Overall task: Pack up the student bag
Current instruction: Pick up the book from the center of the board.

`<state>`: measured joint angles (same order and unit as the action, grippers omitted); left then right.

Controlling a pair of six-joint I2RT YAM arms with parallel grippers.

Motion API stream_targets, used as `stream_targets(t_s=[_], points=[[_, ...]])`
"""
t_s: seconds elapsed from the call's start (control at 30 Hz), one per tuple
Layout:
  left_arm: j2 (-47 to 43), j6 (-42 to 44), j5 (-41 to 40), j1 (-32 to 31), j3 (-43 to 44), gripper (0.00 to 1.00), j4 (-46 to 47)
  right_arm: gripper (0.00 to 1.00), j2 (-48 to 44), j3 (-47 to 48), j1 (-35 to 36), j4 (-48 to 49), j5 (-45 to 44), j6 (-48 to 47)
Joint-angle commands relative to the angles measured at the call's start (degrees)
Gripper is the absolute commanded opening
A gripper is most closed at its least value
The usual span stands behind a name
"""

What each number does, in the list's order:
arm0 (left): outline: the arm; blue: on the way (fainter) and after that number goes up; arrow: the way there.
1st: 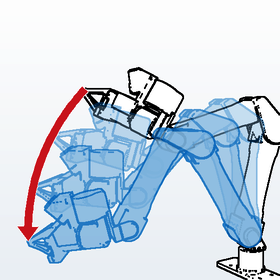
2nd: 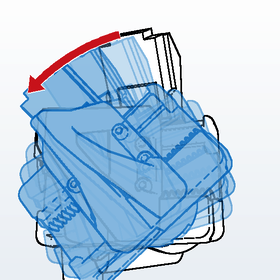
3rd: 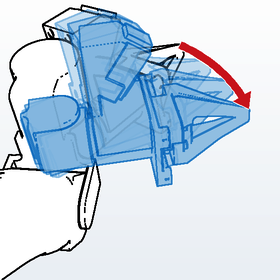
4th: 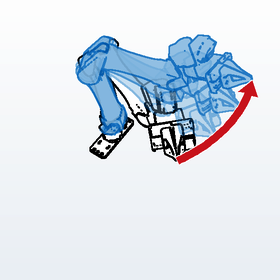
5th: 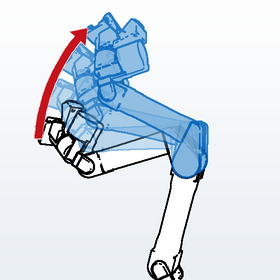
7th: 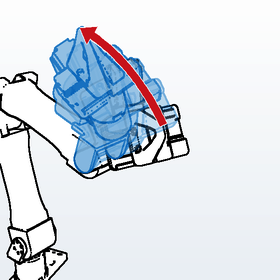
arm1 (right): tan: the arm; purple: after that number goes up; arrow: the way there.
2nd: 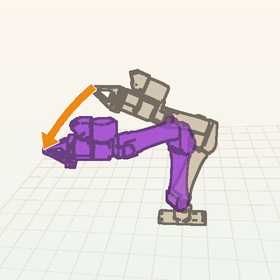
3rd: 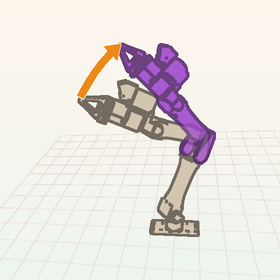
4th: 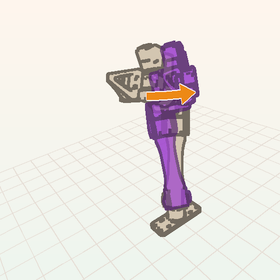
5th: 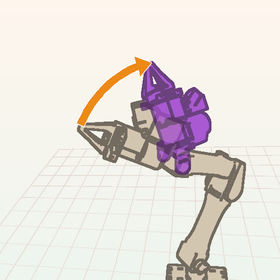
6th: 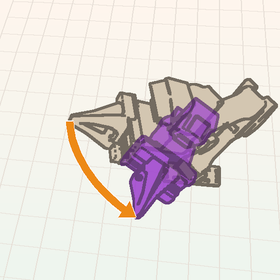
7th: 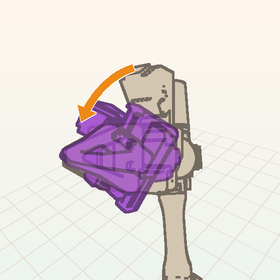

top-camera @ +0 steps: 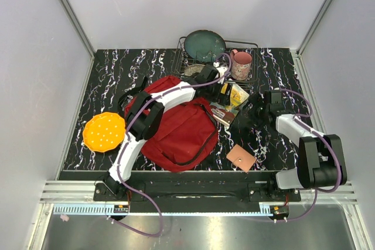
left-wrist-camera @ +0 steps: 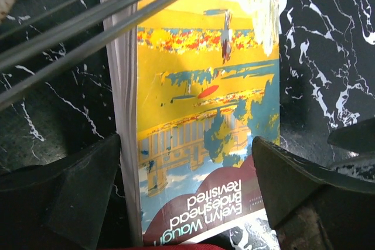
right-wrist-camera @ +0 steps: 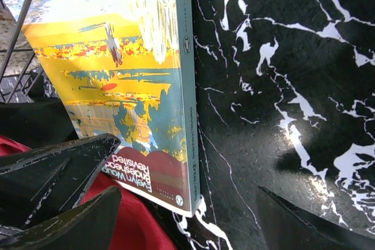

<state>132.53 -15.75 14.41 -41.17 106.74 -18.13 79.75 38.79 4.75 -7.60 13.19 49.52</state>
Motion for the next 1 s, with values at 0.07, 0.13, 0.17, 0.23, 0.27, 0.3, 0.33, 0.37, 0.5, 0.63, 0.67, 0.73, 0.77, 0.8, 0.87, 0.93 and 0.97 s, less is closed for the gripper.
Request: stream_targets(t_s=[0.07, 0.13, 0.17, 0.23, 0.27, 0.3, 0.33, 0.37, 0.5, 0.63, 0.67, 0.73, 0.77, 0.8, 0.87, 0.93, 0.97], points=[[0.6, -2.4, 11.9, -0.9, -2.6, 0.91, 1.5, 1.0, -0.8, -0.3, -1.8, 2.7, -3.3, -0.1], [0.2, -2.2, 12.8, -1.7, -3.8, 0.89, 1.6, 1.0, -2.2, -1.2, -2.0, 2.5, -4.0, 0.0], [-0.1, -2.4, 12.8, -2.8, -4.9, 0.88, 2.0, 1.0, -2.7, -2.1, -2.3, 2.4, -4.2, 0.1], [-1.1, -2.8, 12.7, -3.9, -6.4, 0.86, 3.0, 1.0, -3.7, -3.2, -2.6, 2.4, -4.4, 0.2], [-1.4, -3.3, 12.4, -4.8, -7.7, 0.85, 4.1, 1.0, -3.8, -4.0, -2.6, 2.4, -4.5, 0.3], [-1.8, -3.7, 12.5, -5.1, -8.3, 0.81, 4.9, 1.0, -4.1, -4.4, -2.7, 2.4, -4.6, 0.3], [-1.8, -3.9, 12.8, -5.4, -8.6, 0.8, 5.2, 1.0, -4.2, -4.7, -2.8, 2.3, -4.7, 0.2], [-1.8, -4.4, 13.0, -5.9, -9.0, 0.79, 5.3, 1.0, -4.2, -5.3, -3.2, 2.4, -4.8, 0.1], [-2.8, -4.9, 12.9, -7.0, -10.7, 0.77, 6.1, 0.99, -3.7, -5.9, -4.4, 2.3, -5.5, -1.1], [-4.7, -6.4, 10.6, -7.1, -13.2, 0.77, 8.1, 1.0, -3.0, -6.0, -6.2, 1.6, -5.9, -2.2], [-5.0, -6.6, 9.4, -7.1, -13.1, 0.77, 8.0, 1.0, -3.3, -6.1, -6.2, 1.4, -6.1, -2.3], [-5.4, -6.8, 8.6, -7.0, -12.9, 0.77, 7.8, 0.99, -3.5, -6.7, -6.6, 1.5, -6.3, -2.6], [-5.4, -7.2, 8.3, -7.0, -12.3, 0.77, 7.8, 0.98, -3.3, -6.8, -6.7, 1.7, -6.2, -2.8], [-5.4, -7.5, 8.3, -7.0, -11.9, 0.77, 7.8, 0.96, -3.0, -6.9, -6.8, 2.4, -5.6, -3.1], [-4.9, -8.6, 9.8, -7.0, -10.6, 0.77, 8.5, 0.94, -1.5, -6.4, -6.9, 2.4, -3.9, -4.1], [-4.6, -9.7, 11.4, -7.0, -9.9, 0.78, 9.3, 0.94, -0.5, -5.9, -7.0, 2.3, -2.5, -5.1], [-4.3, -10.9, 12.5, -7.0, -9.3, 0.79, 10.2, 0.94, 0.3, -5.9, -7.0, 2.3, -2.4, -5.1]])
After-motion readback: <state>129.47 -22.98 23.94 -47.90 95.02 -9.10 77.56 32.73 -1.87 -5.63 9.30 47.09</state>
